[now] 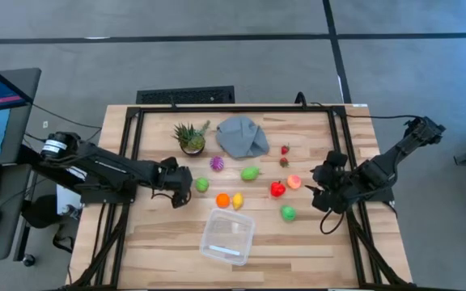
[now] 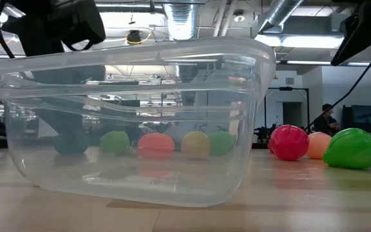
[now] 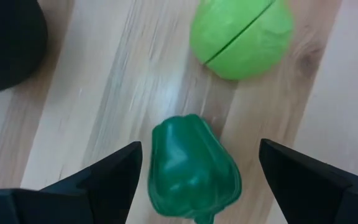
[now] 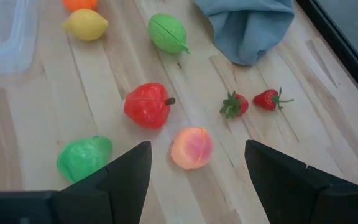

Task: Pick and placing Produce into tupperware
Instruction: Put the bell pepper into the transparent bin

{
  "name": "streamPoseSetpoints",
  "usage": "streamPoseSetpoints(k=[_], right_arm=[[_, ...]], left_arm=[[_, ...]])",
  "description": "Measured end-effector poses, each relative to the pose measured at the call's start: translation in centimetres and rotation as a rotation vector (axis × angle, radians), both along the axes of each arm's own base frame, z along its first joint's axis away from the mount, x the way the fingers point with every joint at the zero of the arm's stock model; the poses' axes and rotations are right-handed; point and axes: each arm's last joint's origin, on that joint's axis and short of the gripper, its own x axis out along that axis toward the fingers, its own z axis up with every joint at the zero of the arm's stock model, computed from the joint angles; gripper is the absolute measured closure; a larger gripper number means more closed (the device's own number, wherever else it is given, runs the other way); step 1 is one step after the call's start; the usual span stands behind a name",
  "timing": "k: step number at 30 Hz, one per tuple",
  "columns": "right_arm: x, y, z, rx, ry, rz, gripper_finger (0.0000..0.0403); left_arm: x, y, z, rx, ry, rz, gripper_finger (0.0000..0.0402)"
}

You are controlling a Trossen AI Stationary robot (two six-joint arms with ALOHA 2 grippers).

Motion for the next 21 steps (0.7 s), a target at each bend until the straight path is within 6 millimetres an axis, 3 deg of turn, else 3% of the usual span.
streamPoseSetpoints(k=[7,15,21], right_arm=[[0.0,0.0,0.0,0.003,-0.003,-0.001,0.0121],[0.0,0.0,0.0,0.008,-0.006,-0.006,0.0121],[0.0,0.0,0.0,0.007,-0.005,-0.006,0.0121]], left_arm=[[0.5,1.0,-1.7,-0.046,0.085,0.023,0.0085],[0.7,1.0,-2.0,-0.059,0.094,0.025,0.0088],[0.7,0.9,-2.0,-0.074,0.091,0.027,0.0145]])
